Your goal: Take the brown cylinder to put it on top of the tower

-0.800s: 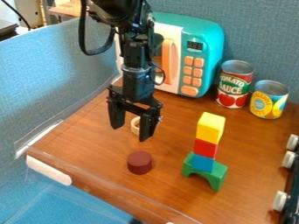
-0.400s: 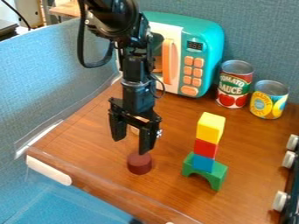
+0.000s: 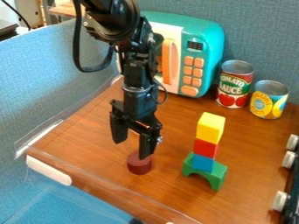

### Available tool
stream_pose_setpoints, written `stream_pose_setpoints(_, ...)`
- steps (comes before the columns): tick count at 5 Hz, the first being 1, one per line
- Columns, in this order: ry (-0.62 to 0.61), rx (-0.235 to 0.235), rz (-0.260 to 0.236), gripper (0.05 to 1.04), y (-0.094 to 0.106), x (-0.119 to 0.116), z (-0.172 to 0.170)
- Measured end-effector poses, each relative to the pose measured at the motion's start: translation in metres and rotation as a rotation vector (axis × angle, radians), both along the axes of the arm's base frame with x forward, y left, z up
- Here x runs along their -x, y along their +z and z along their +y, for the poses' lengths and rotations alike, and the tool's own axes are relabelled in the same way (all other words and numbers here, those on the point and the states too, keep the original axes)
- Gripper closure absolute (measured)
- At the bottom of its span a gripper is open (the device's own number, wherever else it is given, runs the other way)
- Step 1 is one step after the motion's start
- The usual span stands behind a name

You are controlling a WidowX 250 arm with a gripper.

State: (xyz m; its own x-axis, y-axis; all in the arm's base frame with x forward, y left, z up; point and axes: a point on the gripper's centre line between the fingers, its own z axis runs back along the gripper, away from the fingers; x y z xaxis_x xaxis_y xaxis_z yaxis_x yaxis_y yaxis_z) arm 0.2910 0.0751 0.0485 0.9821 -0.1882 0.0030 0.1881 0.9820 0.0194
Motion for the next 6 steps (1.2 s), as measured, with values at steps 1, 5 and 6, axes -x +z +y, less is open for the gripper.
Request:
stream_pose_setpoints(1, 0.051, 0.017, -0.011, 0.083, 0.000, -0.001, 0.000)
stream_pose_setpoints(5, 0.144, 0.032, 0.016, 0.083, -0.017, 0.000, -0.008)
stream_pose_setpoints(6, 0.156, 0.030, 0.041, 0.083, -0.028, 0.001, -0.009)
